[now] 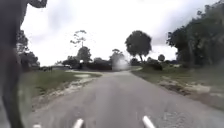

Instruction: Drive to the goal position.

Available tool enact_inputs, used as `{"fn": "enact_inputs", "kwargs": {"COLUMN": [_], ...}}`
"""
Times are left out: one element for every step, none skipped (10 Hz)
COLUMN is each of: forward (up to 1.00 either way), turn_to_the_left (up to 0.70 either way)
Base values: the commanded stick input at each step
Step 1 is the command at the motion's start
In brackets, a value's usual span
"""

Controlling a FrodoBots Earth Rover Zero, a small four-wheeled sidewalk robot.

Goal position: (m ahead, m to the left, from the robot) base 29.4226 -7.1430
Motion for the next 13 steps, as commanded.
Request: {"fn": "enact_inputs", "kwargs": {"forward": [0.7, 0.7, 0.7, 0.7, 0.7, 0.7, 0.7, 0.7, 0.7, 0.7, 0.7, 0.7, 0.7], "turn_to_the_left": [-0.2, -0.07, 0.0, 0.0, 0.0, 0.0, 0.0, 0.0, 0.0, 0.0, 0.0, 0.0, 0.0]}}
